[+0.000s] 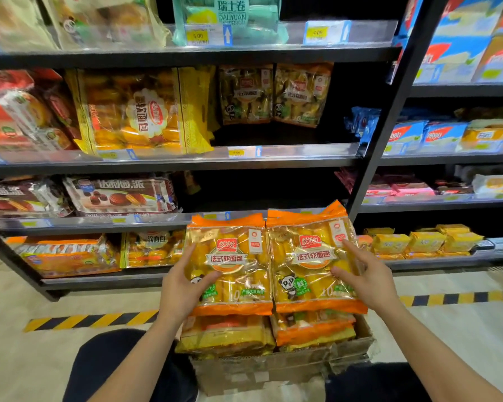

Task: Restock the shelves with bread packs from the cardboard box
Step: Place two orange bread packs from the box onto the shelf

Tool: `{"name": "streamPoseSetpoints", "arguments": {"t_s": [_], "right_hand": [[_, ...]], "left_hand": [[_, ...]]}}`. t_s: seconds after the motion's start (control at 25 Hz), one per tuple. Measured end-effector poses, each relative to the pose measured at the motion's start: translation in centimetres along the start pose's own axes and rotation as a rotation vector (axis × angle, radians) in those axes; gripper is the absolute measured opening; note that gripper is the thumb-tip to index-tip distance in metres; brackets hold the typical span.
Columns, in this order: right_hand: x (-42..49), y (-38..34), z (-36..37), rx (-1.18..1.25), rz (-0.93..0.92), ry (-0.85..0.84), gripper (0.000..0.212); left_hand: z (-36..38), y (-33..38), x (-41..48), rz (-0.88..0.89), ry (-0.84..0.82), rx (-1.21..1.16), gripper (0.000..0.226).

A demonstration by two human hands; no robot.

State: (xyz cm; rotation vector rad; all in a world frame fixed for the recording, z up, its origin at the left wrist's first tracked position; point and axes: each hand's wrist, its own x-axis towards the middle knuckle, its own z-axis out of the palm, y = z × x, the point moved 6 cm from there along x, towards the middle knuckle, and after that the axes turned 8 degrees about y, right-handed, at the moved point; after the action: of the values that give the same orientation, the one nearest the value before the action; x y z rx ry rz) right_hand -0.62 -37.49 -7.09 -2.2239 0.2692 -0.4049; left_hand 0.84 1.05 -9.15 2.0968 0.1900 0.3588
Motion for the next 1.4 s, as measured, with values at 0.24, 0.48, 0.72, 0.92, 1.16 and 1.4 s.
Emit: {"name": "streamPoseSetpoints", "arguments": {"t_s": [0.24, 0.48, 0.72, 0.92, 1.16, 1.4], "right_hand": [[6.2, -5.3, -3.5, 0.019, -0.126, 0.237, 0.072], [14.9, -10.3, -5.1, 0.036, -0.191, 0.343, 0.072], [25.3, -12.8, -4.6, 0.053, -0.208, 0.370, 0.072], [33.8, -13.4, -4.1, 0.089, -0.165, 0.428, 0.072], [40.1, -13.5, 0.0, 0.066, -0.192, 0.427, 0.056], [45.2, -10.6, 7.1, -0.442, -0.056, 0.086, 0.061]], "left_hand": [[-0.7, 7.2, 7.4, 0.119, 0.144, -0.071, 0.088], [0.0, 14.9, 16.3, 0.311, 0.219, -0.110, 0.087], [2.6, 19.3, 25.9, 0.359, 0.264, -0.034, 0.086], [5.3, 19.2, 33.3, 0.173, 0.319, -0.065, 0.087], [10.1, 20.0, 42.4, 0.328, 0.267, -0.014, 0.077], [15.0, 16.4, 46.9, 0.379, 0.041, 0.288, 0.121]]}}
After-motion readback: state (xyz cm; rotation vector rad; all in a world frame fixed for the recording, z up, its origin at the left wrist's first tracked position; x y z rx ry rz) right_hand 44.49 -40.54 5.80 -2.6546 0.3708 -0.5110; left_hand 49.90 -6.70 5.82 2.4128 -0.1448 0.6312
